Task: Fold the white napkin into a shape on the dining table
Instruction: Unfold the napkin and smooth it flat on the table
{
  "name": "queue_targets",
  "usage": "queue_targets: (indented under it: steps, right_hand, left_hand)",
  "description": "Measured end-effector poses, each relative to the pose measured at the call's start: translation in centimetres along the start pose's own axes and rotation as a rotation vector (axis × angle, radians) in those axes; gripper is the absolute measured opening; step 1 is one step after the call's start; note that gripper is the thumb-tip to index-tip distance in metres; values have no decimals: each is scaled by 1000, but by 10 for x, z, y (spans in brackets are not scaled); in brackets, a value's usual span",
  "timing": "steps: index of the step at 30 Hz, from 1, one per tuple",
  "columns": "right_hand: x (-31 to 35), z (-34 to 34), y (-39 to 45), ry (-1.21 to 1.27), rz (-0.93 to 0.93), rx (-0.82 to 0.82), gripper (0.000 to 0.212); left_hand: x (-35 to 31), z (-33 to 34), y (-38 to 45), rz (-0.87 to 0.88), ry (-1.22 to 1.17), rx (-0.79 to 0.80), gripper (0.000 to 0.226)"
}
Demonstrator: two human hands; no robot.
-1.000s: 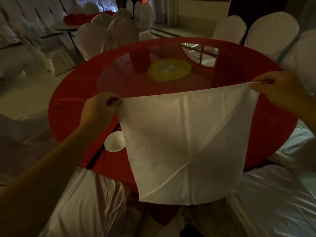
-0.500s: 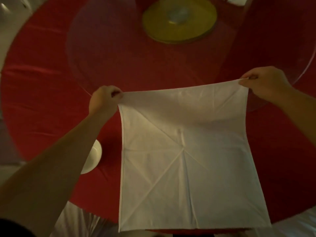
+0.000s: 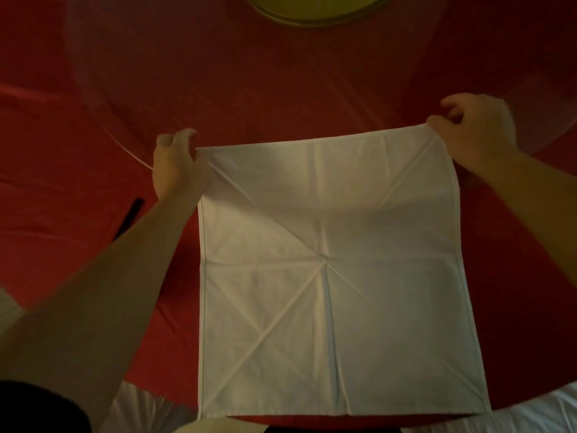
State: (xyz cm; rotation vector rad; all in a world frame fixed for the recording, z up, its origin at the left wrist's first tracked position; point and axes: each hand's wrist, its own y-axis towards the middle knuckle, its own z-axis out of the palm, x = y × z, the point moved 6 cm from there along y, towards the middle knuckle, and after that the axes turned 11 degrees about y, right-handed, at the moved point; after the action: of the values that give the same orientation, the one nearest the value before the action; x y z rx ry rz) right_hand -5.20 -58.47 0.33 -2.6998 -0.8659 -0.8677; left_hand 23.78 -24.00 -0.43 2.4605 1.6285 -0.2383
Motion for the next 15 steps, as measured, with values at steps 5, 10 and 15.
queue_targets:
  steps: [5,10,15]
  right_hand:
    - [25,-2,-51,46,-64,-131,42]
    - [76,41,-172,185,-232,10,32]
    - [98,90,-291,174,-329,177,37]
  left_hand:
    - [-25,-16,-57,128,-55,-123,41]
    - [-58,6,-183,355,-103,61,40]
    - [-44,35,-283,475,24,288,51]
